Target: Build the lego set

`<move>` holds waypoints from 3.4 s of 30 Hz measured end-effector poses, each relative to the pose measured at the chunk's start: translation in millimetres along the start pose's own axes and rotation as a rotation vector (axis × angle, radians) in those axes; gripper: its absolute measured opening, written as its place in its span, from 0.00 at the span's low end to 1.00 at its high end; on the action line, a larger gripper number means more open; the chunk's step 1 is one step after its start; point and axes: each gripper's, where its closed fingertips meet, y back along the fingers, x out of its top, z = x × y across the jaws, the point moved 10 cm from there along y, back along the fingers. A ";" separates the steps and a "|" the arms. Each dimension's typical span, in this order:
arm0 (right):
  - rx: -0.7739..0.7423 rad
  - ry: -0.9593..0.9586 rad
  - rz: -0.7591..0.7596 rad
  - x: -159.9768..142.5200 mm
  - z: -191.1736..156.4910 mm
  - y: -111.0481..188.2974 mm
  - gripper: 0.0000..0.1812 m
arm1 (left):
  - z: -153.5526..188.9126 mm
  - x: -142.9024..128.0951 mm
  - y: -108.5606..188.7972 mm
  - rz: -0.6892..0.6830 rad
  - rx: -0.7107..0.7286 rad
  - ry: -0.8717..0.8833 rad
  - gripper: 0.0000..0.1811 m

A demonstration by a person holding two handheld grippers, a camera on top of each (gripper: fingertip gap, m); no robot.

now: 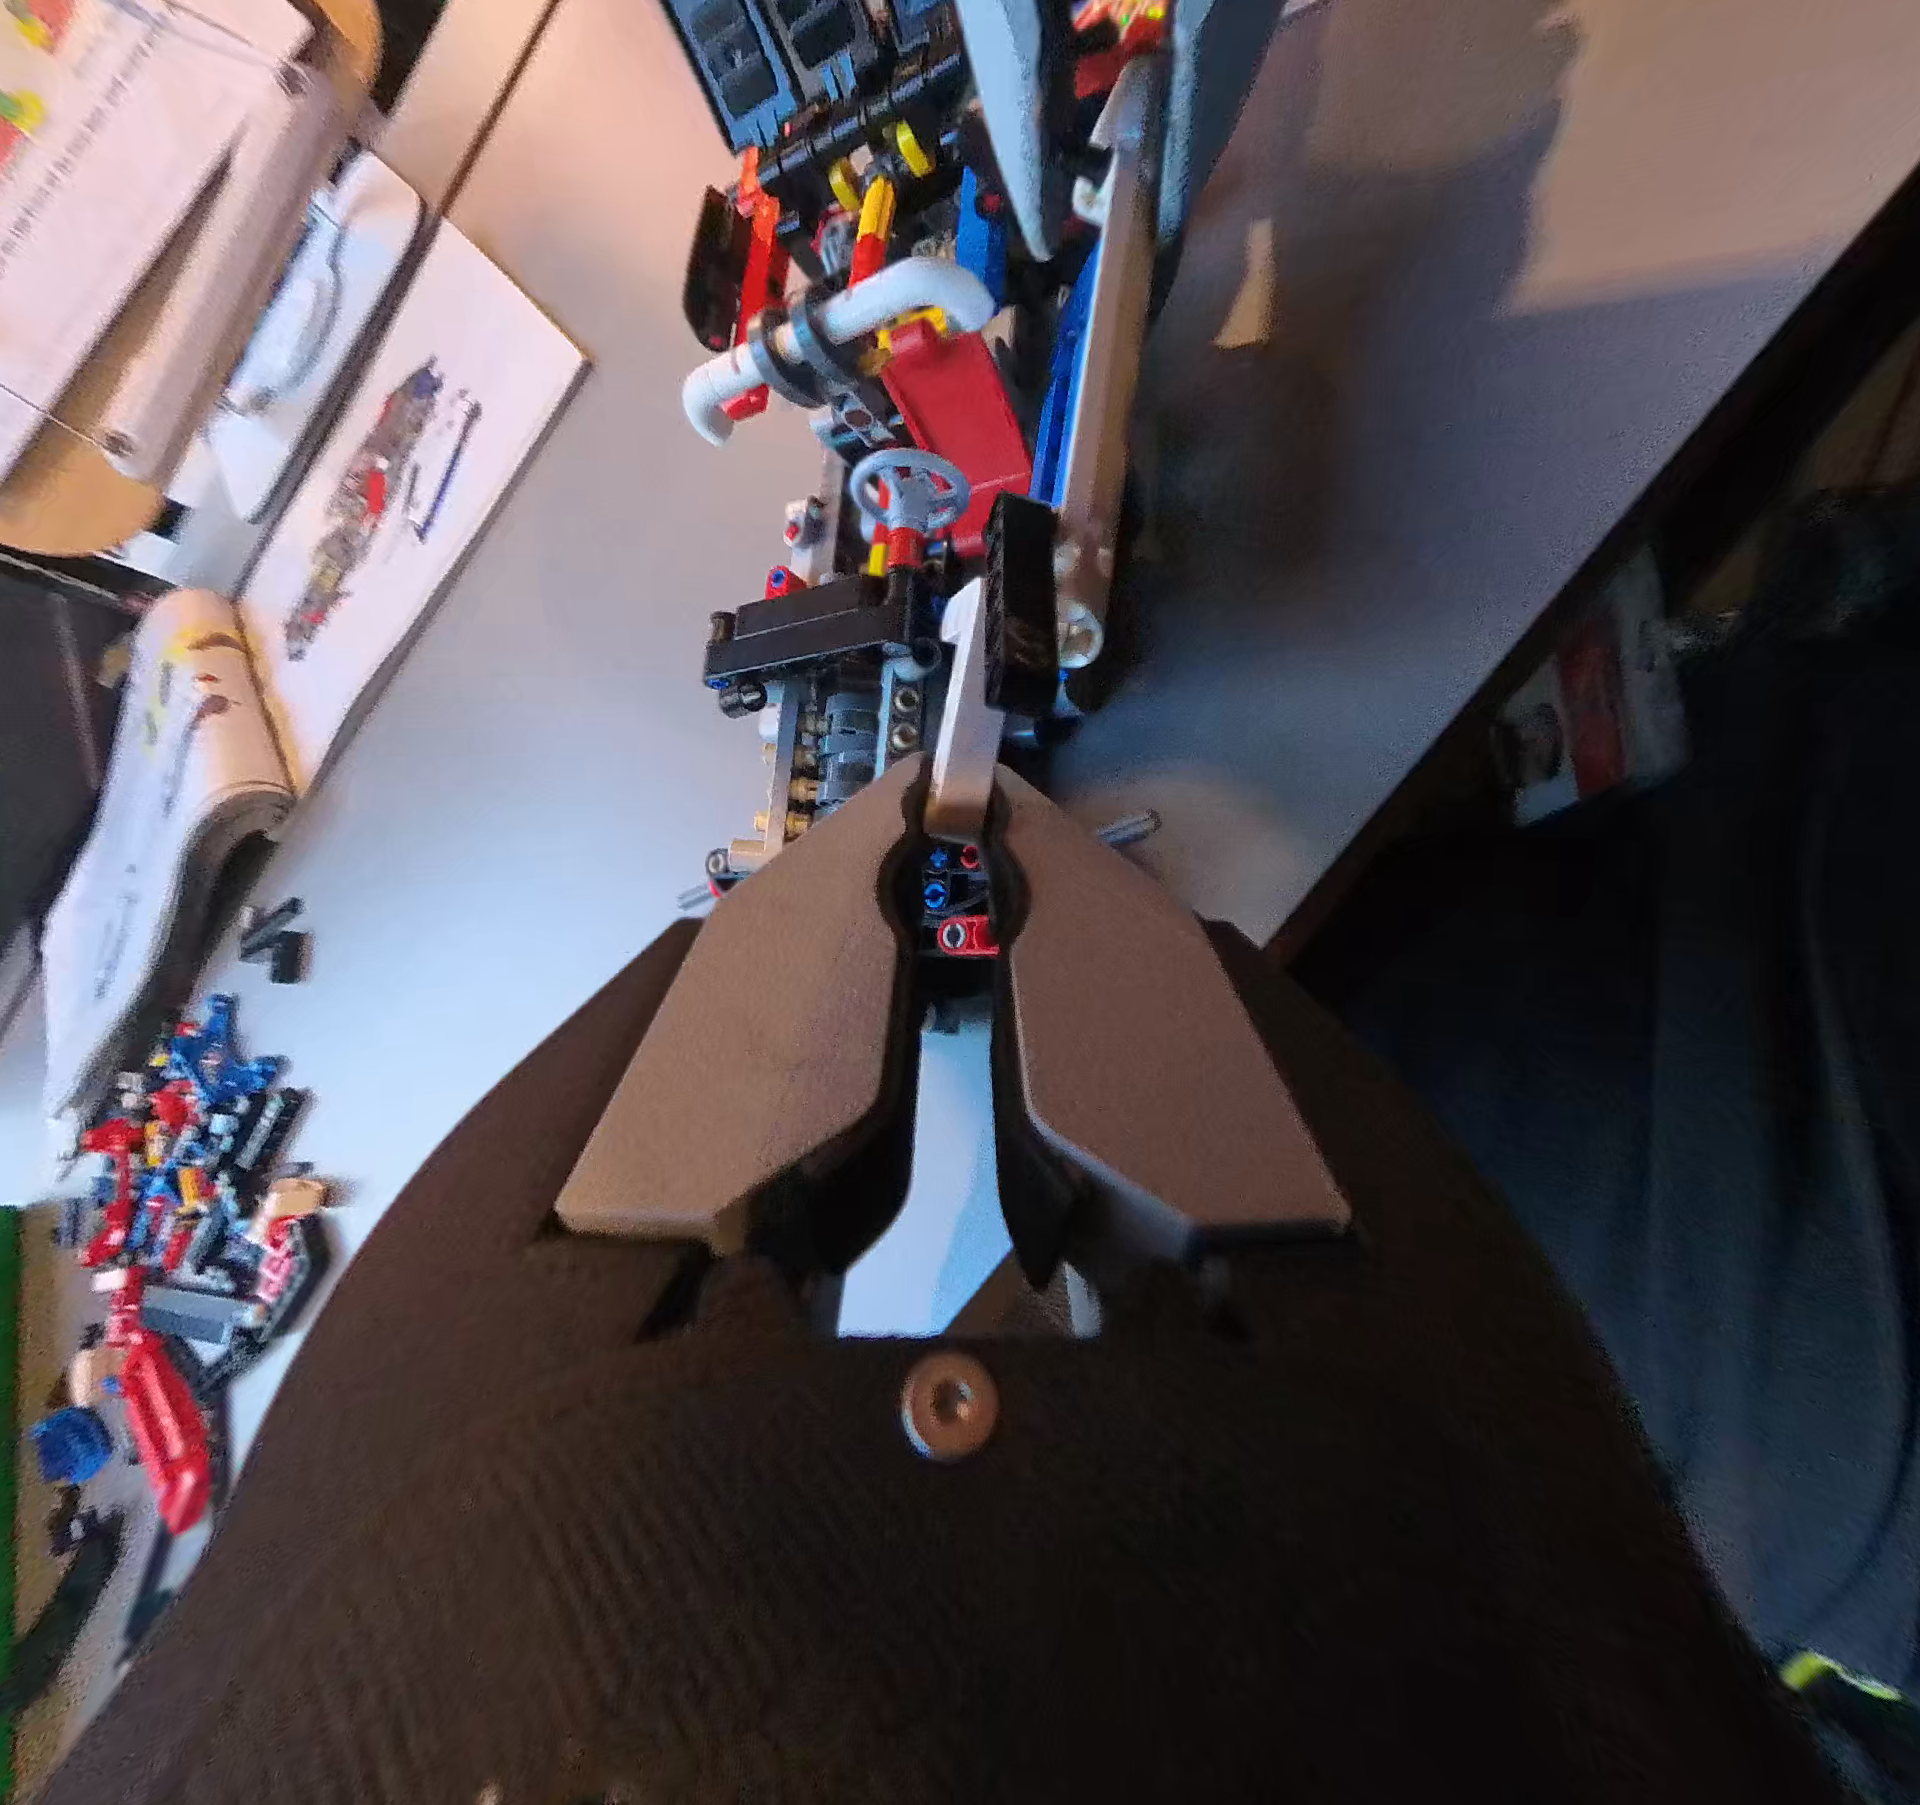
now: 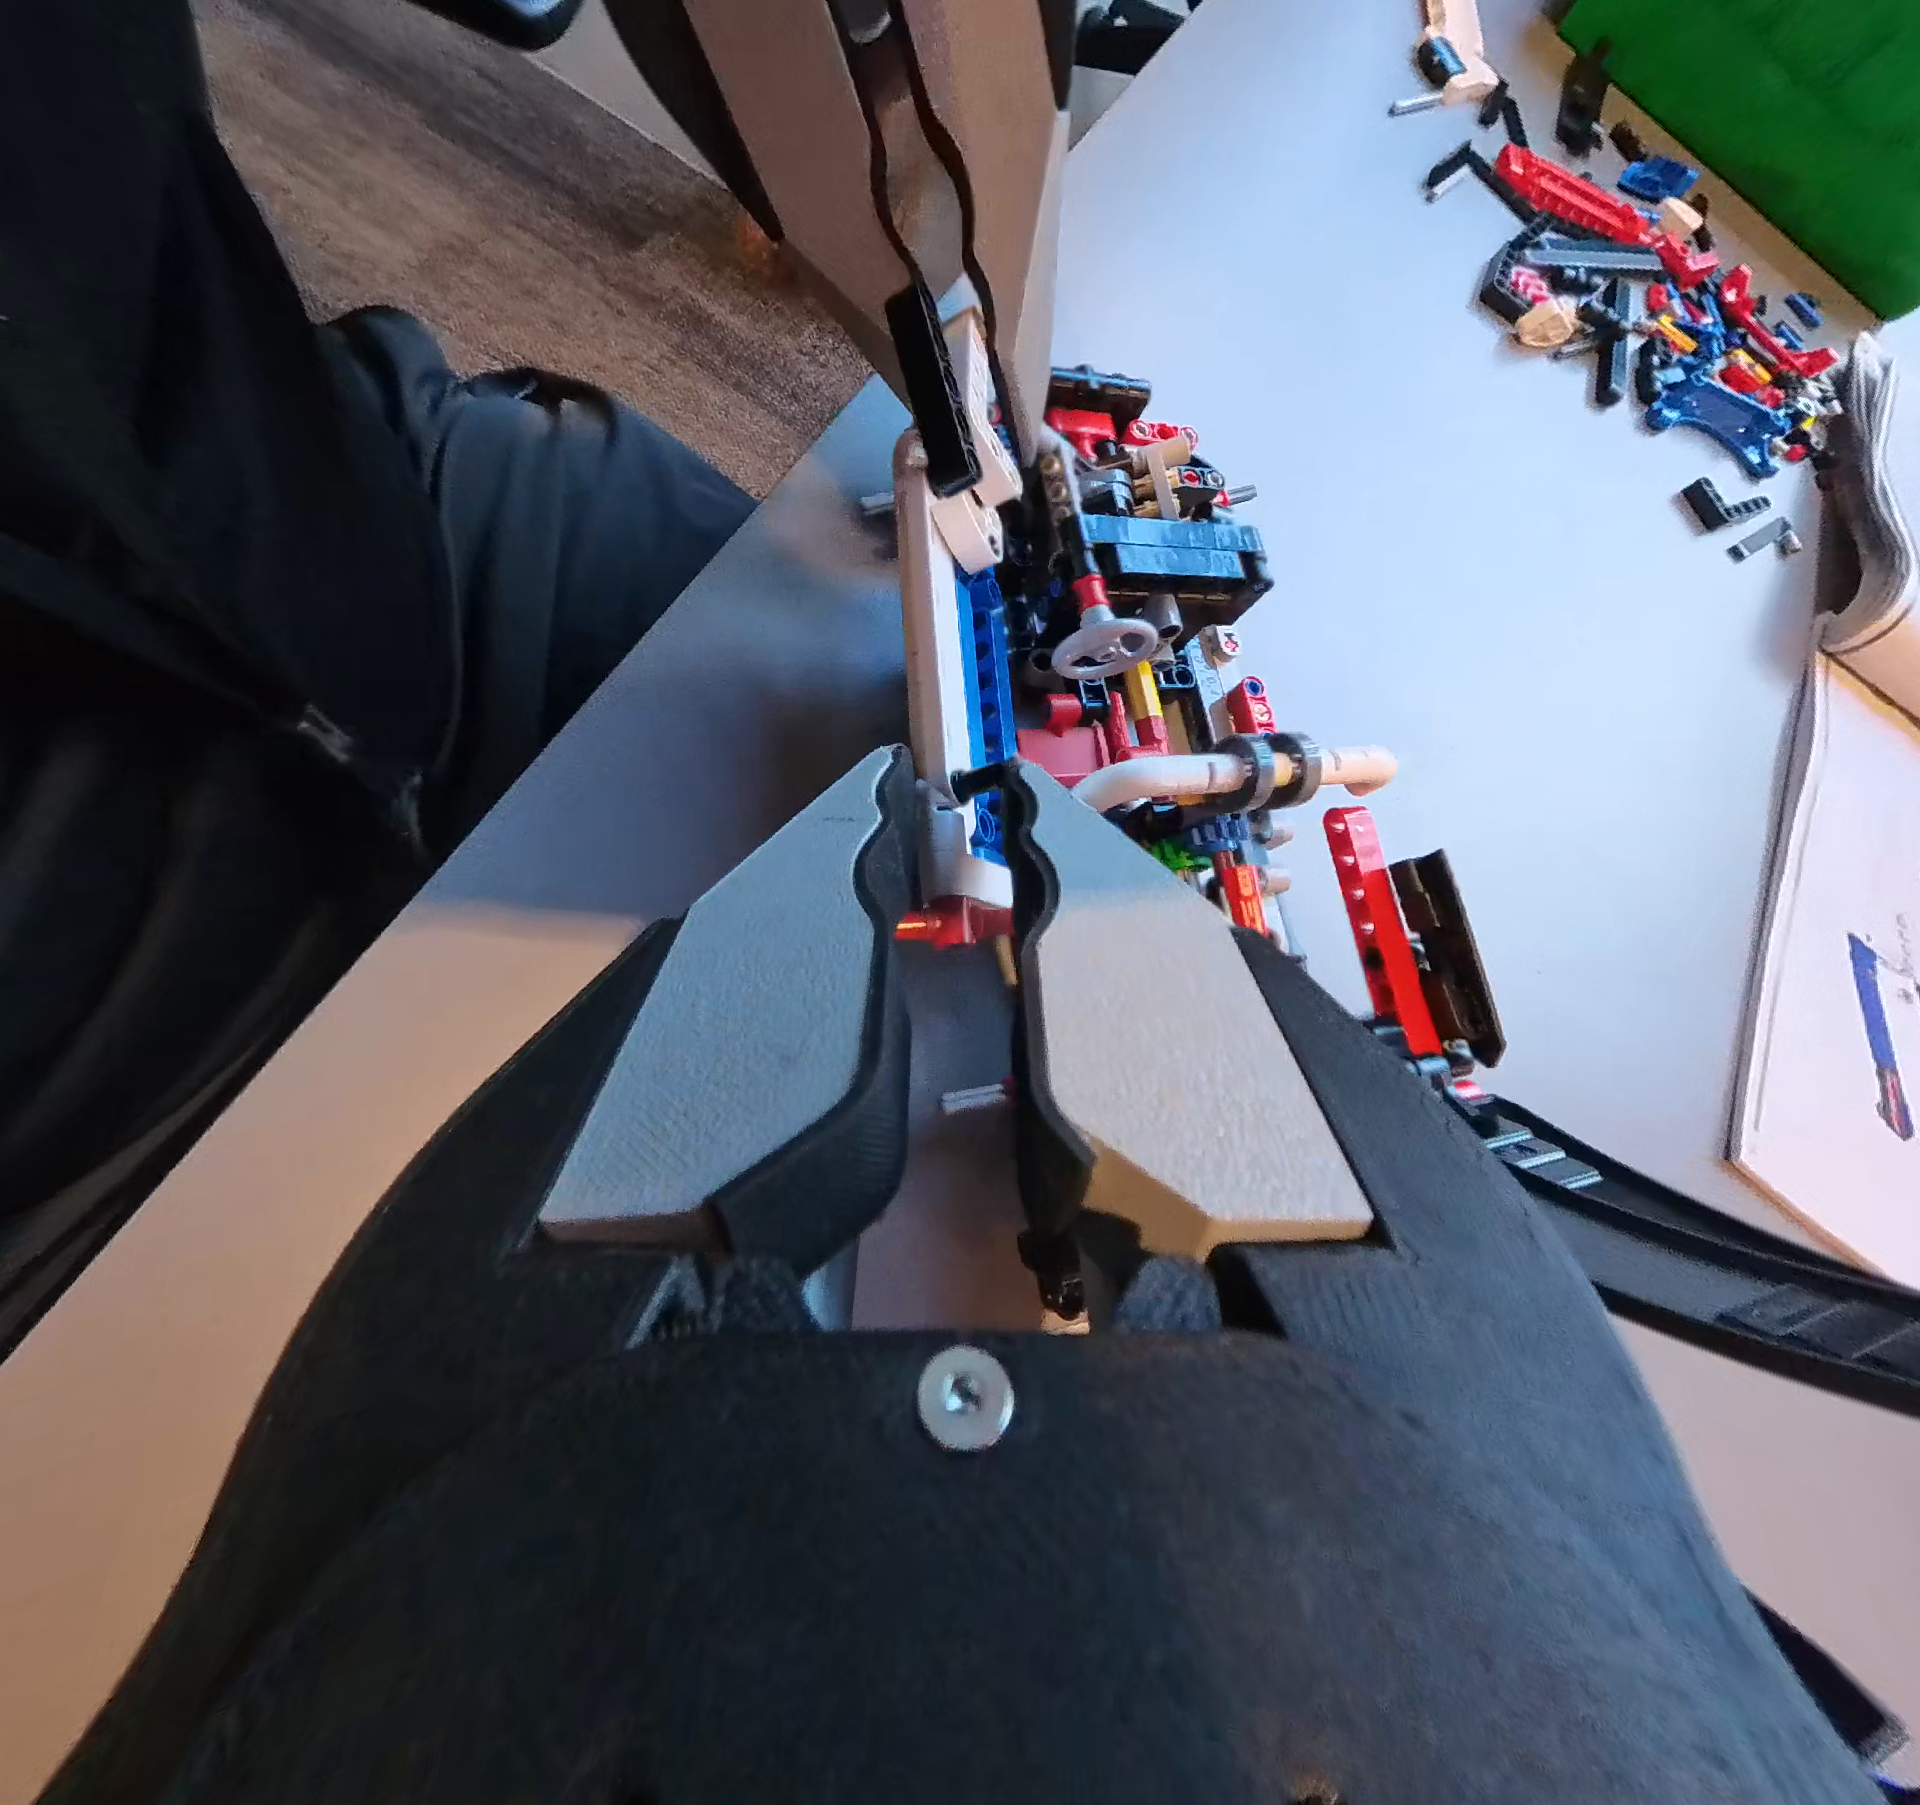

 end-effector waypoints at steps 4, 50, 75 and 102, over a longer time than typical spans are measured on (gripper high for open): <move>0.008 -0.060 0.024 1.2 4.5 -0.6 0.07 | -10.4 -0.5 -5.3 -0.068 -0.088 0.140 0.03; 0.086 -0.357 -0.107 6.4 32.2 9.3 0.12 | -30.6 47.7 -20.5 -0.159 -0.329 0.312 0.11; -0.079 -0.039 -0.241 4.9 18.1 5.6 0.17 | -27.1 62.2 -26.2 -0.228 -0.365 0.294 0.11; -0.037 0.061 -0.216 1.8 20.7 5.4 0.18 | -37.6 35.6 -47.0 -0.154 -0.579 0.503 0.11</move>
